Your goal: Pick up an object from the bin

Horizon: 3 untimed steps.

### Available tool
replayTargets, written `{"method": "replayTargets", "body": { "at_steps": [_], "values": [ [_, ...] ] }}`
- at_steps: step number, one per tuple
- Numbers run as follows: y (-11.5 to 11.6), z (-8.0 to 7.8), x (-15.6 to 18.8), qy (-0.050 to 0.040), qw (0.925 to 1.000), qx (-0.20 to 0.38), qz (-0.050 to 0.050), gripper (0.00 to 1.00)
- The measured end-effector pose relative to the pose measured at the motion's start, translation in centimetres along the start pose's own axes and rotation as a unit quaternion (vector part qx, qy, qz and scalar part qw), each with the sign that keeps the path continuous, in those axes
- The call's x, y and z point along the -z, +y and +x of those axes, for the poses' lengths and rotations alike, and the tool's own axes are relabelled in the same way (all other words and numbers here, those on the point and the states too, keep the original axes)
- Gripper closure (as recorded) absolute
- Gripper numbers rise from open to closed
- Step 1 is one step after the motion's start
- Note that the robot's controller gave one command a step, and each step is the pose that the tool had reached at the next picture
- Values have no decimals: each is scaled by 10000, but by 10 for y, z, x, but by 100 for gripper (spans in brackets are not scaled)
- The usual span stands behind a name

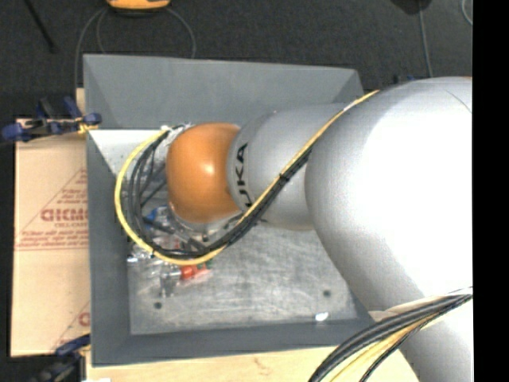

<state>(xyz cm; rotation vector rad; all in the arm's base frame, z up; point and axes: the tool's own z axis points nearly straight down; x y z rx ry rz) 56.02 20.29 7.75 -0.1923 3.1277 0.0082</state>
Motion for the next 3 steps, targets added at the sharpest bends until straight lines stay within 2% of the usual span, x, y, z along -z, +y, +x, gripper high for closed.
{"method": "replayTargets", "body": {
  "at_steps": [1,2,3],
  "values": [
    [0,-1,1,-5,10000,-34,-2,0],
    [0,-3,2,-21,10000,-40,-3,100],
    [0,-3,11,23,10000,-66,8,100]
  ]
}}
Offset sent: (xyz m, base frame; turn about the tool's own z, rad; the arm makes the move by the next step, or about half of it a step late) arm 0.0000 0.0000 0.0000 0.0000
